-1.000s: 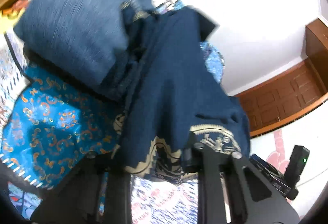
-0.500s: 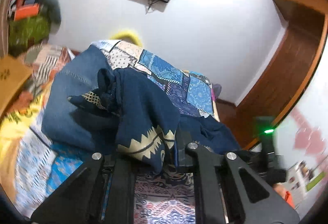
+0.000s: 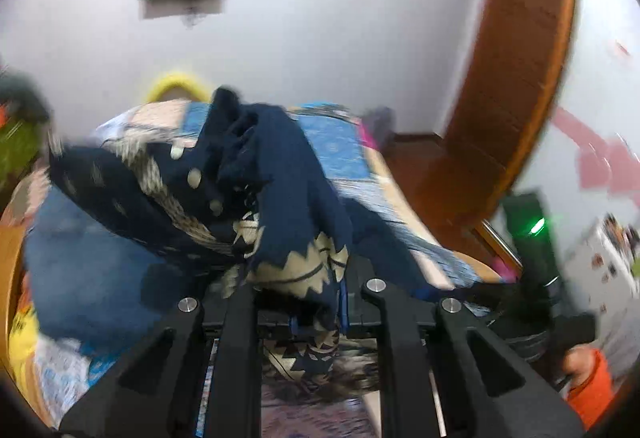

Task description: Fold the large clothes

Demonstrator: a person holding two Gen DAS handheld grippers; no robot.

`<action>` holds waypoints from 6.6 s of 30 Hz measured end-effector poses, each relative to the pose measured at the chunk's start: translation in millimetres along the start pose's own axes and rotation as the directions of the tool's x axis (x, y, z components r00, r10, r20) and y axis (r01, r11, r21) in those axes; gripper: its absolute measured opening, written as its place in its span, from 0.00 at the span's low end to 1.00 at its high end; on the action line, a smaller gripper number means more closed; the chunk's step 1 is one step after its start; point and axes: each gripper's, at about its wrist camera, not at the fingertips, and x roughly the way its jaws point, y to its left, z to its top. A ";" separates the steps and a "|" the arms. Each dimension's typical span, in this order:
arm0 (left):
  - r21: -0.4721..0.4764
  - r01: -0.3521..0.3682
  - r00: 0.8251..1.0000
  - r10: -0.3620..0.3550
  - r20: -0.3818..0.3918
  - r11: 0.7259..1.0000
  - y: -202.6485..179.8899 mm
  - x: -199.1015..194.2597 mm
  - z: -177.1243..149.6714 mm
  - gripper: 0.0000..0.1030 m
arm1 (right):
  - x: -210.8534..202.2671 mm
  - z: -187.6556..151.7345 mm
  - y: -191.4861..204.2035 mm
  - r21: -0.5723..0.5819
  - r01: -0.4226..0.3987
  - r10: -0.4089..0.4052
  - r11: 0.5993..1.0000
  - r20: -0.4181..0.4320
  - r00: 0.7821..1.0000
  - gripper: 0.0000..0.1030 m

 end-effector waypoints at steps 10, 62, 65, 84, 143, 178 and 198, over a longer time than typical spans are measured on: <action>0.108 0.194 0.906 -0.136 -0.401 0.975 -69.6 104.0 -88.7 0.14 | -74.8 -29.5 -62.6 0.110 0.123 -0.135 0.986 0.102 0.986 0.72; -0.009 -0.143 0.946 0.134 -0.295 0.990 58.7 31.8 -110.2 0.74 | -38.3 -59.5 -68.8 0.039 0.149 -0.148 0.988 -0.012 0.989 0.77; -0.009 -0.160 0.960 0.153 -0.234 0.987 62.0 19.1 -92.4 0.74 | -42.7 -50.4 -56.9 0.000 0.129 -0.129 0.992 0.015 0.992 0.77; -0.098 -0.070 0.971 0.045 -0.234 0.993 84.4 72.1 -50.4 0.75 | 7.3 4.6 -50.2 0.048 0.026 -0.027 0.998 0.018 0.999 0.77; -0.369 0.255 0.964 -0.266 0.020 0.894 205.8 -97.3 35.3 0.53 | -19.3 81.0 122.7 -0.129 -0.279 0.292 0.952 0.099 0.951 0.24; -0.332 -0.279 0.957 0.232 -0.174 0.901 336.2 -66.9 -29.6 0.82 | 162.6 74.6 191.3 -0.340 -0.040 0.000 0.939 -0.117 0.993 0.54; -0.138 -0.388 0.905 0.405 0.131 0.911 175.8 -248.6 -37.5 0.82 | -88.9 -23.4 231.7 -0.477 0.102 0.104 0.873 0.385 0.917 0.54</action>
